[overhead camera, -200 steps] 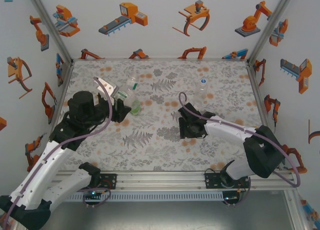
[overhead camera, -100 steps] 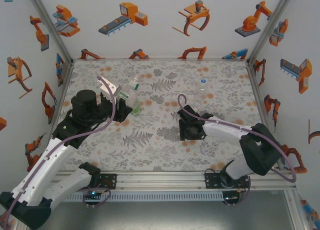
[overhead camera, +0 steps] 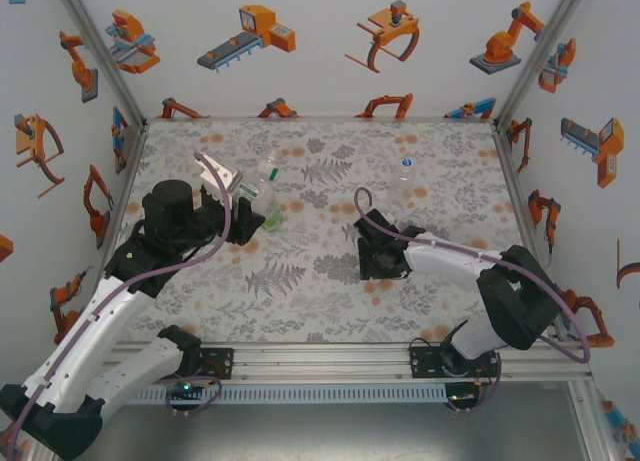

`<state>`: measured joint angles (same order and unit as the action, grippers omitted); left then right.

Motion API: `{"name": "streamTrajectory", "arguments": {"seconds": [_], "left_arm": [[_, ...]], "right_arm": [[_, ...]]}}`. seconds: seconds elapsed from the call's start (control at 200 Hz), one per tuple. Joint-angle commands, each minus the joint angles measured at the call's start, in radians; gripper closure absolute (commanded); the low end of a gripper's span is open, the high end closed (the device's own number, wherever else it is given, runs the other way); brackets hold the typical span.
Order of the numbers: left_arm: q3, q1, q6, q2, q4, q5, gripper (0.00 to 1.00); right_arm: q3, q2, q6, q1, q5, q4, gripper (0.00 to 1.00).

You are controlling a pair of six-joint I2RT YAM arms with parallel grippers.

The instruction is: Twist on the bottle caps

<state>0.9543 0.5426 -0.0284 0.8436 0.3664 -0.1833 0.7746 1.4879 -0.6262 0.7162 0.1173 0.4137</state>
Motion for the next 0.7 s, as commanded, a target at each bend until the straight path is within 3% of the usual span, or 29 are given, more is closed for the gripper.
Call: {"name": "streamTrajectory", "arguments": {"seconds": [0.0,0.691], "left_arm": [[-0.005,-0.005,0.005,-0.006,-0.028,-0.017,0.96],[-0.019,-0.004,0.009,0.007,-0.050,-0.021,0.96]], "right_arm": [[0.017,0.020,0.017,0.009,0.008,0.034,0.52],[0.043,0.049,0.028,0.009,-0.007,0.057,0.52]]}}
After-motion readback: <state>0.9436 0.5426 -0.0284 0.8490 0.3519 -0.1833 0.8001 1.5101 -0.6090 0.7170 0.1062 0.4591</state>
